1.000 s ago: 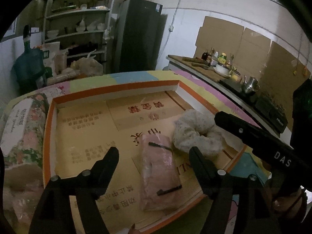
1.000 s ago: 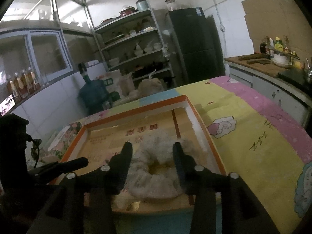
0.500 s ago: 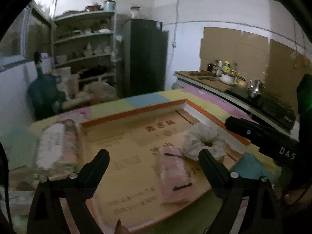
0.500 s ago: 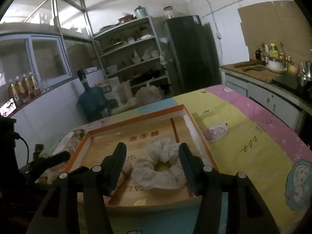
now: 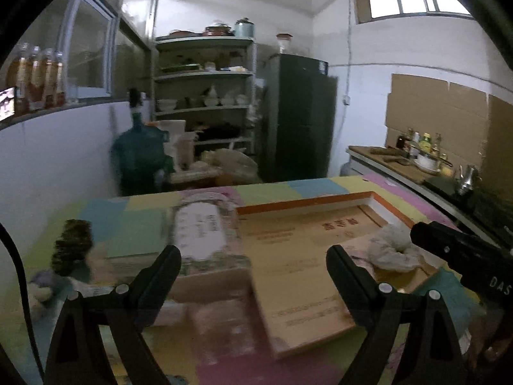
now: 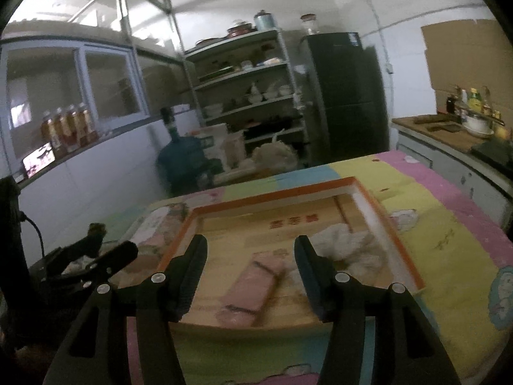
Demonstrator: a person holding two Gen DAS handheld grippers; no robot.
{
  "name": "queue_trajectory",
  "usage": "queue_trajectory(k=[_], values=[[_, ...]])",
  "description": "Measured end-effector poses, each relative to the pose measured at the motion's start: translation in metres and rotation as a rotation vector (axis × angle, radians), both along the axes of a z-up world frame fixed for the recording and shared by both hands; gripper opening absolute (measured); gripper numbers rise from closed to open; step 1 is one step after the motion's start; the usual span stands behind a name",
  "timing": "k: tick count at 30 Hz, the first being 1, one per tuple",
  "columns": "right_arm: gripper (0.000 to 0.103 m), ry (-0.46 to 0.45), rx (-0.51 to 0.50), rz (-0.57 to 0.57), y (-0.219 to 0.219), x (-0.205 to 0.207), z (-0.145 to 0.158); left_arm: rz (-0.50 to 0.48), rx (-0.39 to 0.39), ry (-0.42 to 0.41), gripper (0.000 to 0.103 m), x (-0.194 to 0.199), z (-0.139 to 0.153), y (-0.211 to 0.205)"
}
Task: Organize soft objects
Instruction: 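Move both tools back toward the remaining items on the table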
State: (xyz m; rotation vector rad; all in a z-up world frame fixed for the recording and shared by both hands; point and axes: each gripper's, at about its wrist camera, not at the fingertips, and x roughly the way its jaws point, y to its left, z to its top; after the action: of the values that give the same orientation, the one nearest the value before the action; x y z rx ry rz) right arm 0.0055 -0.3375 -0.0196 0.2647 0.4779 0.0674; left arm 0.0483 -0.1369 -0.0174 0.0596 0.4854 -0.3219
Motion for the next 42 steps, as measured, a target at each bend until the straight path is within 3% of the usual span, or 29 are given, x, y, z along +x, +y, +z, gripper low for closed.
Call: queue_trajectory(k=[15, 18, 23, 42], values=[[0.059, -0.010, -0.025, 0.123, 0.069, 0.009, 0.012, 0.132, -0.040, 0.004, 0.092, -0.006, 0.004, 0.079], [0.065, -0.010, -0.031, 0.142, 0.081, 0.011, 0.014, 0.145, -0.046, 0.007, 0.092, -0.006, 0.004, 0.089], [0.067, -0.010, -0.037, 0.164, 0.100, 0.014, 0.015, 0.168, -0.052, 0.013, 0.092, -0.009, 0.002, 0.110], [0.069, 0.041, -0.062, 0.267, 0.160, 0.024, 0.008, 0.295, -0.094, 0.031, 0.092, -0.014, -0.005, 0.210]])
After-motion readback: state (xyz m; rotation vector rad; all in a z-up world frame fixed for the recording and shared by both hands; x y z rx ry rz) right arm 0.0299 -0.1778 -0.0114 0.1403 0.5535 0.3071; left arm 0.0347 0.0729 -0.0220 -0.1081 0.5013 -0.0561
